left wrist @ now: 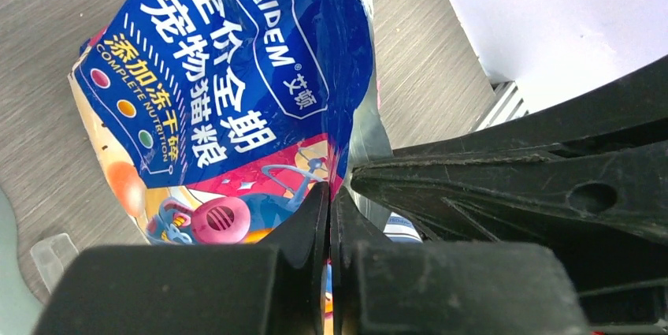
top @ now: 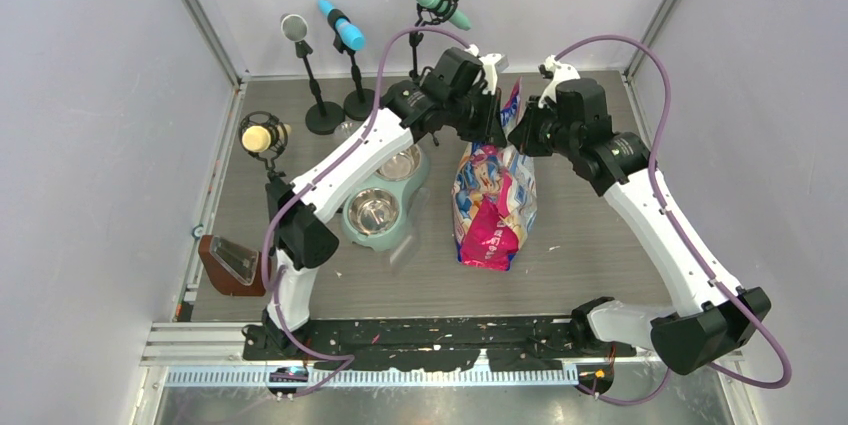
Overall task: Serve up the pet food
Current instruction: Open the pet food bag at the center of the board.
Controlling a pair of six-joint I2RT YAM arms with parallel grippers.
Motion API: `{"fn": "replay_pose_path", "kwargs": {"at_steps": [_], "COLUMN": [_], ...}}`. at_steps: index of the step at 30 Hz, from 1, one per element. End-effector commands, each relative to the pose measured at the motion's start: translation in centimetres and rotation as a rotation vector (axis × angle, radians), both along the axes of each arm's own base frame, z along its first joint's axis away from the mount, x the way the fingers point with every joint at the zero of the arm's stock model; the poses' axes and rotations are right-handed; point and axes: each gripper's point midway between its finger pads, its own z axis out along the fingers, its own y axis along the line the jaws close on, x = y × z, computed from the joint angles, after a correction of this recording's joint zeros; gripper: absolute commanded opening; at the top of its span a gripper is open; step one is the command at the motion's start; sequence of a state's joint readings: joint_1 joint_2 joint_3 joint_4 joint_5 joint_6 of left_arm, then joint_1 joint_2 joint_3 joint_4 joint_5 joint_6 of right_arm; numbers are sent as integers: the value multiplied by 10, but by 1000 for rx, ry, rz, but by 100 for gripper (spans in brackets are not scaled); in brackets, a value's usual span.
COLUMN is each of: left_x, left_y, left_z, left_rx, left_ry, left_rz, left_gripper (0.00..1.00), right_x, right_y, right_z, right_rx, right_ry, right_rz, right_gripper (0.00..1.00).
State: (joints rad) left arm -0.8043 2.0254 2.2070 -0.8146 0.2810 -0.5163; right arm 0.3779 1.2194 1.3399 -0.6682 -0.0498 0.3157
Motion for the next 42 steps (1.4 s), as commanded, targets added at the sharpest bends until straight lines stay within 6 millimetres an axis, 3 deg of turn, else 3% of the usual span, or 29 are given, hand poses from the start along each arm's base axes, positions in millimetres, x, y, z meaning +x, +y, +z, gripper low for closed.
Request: {"fn": "replay_pose_path", "kwargs": {"at_steps": [1, 7, 13, 17, 22, 24, 26, 29, 42], "left_x": [2, 10, 15, 10, 4, 2, 1, 0, -3], "left_y": [3, 16, 29, 26, 22, 22, 23, 26, 28], "left_z": [11, 33, 49, 58, 68, 75, 82, 91, 116], "left_rx": [-6, -6, -22, -55, -93, -106, -121, -139, -243], "left_ry": [-29, -105, -156, -153, -146, -153, -159, -162, -131], "left_rz": [-8, 63, 131, 114, 90, 86, 85, 93, 94], "left_gripper": [0, 0, 0, 0, 0, 0, 0, 0, 0], "right_x": [-5, -4, -4, -2, -3, -5, -3, -3, 5], "right_y": [-18, -54, -67, -57, -24, -17, -12, -10, 5], "right_z": [5, -16, -8, 8, 38, 44, 42, 41, 16], "right_rx": [-47, -185, -211, -166, -30, -4, 5, 16, -25], "right_ry": [-12, 58, 49, 18, -17, -8, 18, 43, 148], "right_rz": [-66, -235, -305, -268, -131, -98, -87, -96, -93], "right_gripper": [5, 5, 5, 5, 9, 23, 47, 56, 50]}}
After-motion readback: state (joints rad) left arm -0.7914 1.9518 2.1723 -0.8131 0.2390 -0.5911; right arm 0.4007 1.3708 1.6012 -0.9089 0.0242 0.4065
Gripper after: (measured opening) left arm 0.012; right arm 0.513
